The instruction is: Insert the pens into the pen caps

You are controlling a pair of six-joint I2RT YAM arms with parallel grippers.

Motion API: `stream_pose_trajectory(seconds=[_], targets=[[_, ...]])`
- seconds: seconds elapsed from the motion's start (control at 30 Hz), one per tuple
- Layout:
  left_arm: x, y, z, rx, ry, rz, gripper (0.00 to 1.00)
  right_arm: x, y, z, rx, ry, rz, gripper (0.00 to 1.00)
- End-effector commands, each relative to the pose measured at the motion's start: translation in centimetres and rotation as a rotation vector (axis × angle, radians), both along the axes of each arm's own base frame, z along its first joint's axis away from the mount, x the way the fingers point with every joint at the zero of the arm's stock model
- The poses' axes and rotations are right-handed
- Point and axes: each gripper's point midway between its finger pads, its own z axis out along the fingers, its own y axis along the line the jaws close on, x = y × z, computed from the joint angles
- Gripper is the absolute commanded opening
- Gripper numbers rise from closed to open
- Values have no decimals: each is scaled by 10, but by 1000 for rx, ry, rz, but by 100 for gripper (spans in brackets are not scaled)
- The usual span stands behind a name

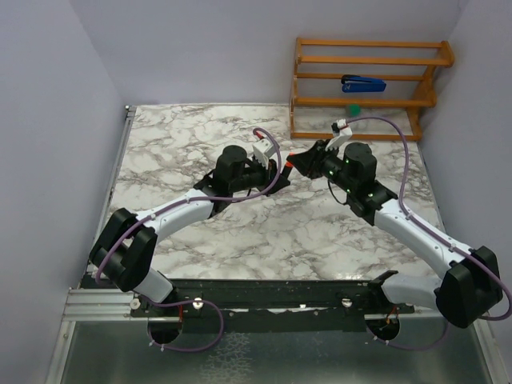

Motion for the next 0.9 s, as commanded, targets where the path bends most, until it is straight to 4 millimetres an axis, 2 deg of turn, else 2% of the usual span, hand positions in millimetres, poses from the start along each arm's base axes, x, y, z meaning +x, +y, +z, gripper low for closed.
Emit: stream_pose_trajectory(seconds=[0.0,0.23,0.43,0.87], targets=[[22,7,51,-97,-170,38,0,-38,9,-35,-22,136,127,0],[26,15,68,-188,-243,50,0,-44,10,-36,-25,141,134,0],[28,13,82,-294,-260,32,0,-46,19,-36,-39,129,138,0],[41,13,120,-343,-347,24,0,-61,37,-60,-110,144,181,0]])
